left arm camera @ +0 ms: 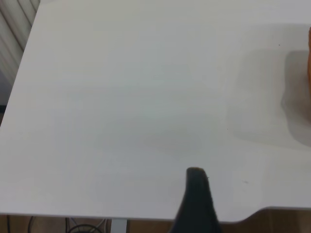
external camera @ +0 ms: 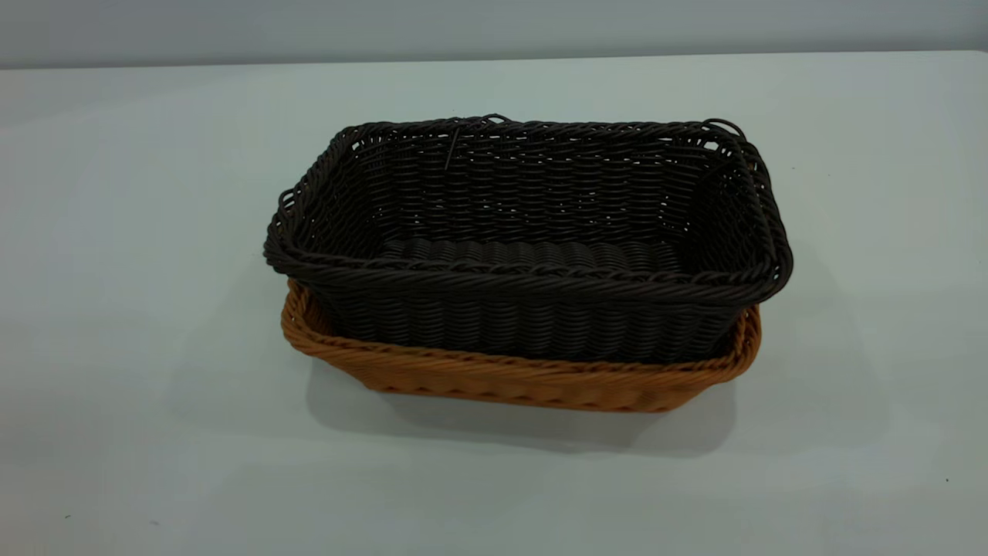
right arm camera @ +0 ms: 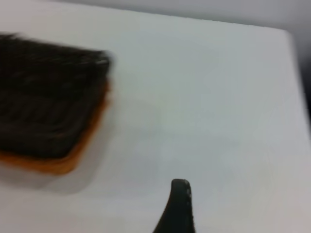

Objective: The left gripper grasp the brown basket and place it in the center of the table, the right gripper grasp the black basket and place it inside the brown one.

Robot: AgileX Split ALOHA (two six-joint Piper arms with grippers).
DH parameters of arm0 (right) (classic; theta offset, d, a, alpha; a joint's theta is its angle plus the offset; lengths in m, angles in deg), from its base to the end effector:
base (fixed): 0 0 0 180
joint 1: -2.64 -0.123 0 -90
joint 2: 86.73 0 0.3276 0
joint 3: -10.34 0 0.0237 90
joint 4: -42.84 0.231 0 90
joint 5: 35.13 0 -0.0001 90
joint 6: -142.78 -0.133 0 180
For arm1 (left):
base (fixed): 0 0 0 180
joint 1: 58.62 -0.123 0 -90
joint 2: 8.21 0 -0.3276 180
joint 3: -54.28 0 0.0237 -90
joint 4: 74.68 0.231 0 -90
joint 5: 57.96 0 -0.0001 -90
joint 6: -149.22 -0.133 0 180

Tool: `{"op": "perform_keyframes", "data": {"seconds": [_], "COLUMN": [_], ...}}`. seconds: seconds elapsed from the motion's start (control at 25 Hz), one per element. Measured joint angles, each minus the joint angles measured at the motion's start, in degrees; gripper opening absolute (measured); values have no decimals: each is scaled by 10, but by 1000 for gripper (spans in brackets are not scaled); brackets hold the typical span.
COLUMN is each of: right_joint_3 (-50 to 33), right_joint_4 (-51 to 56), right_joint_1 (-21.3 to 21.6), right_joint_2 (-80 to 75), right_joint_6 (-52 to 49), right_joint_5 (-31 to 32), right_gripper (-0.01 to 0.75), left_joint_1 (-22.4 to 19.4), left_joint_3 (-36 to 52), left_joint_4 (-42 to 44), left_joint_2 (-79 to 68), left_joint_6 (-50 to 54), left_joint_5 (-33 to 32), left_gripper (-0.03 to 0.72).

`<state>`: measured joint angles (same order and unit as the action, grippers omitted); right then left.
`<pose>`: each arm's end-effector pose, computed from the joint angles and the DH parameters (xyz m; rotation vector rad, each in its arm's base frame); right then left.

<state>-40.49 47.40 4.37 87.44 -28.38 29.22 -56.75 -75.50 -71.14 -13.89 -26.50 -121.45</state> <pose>-0.0319 0.0105 0.2347 -0.1372 2.1048 -0.0140 -0.0320 0.0084 0.2394 -0.0487 2.0816 0.0090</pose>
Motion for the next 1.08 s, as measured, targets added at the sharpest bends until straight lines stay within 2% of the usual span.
{"op": "perform_keyframes", "data": {"seconds": [0.24, 1.08], "right_joint_3": [-3, -3], "right_joint_4": [-53, -59], "right_joint_1": [7, 7], "right_joint_2": [0, 0], "right_joint_6": [-82, -88], "right_joint_5": [-2, -2], "right_gripper": [591, 591], "left_joint_1": [0, 0], "left_joint_3": [0, 0], "left_joint_4": [0, 0], "left_joint_2": [0, 0], "left_joint_6": [0, 0], "left_joint_5": [0, 0], "left_gripper": [519, 519]}}
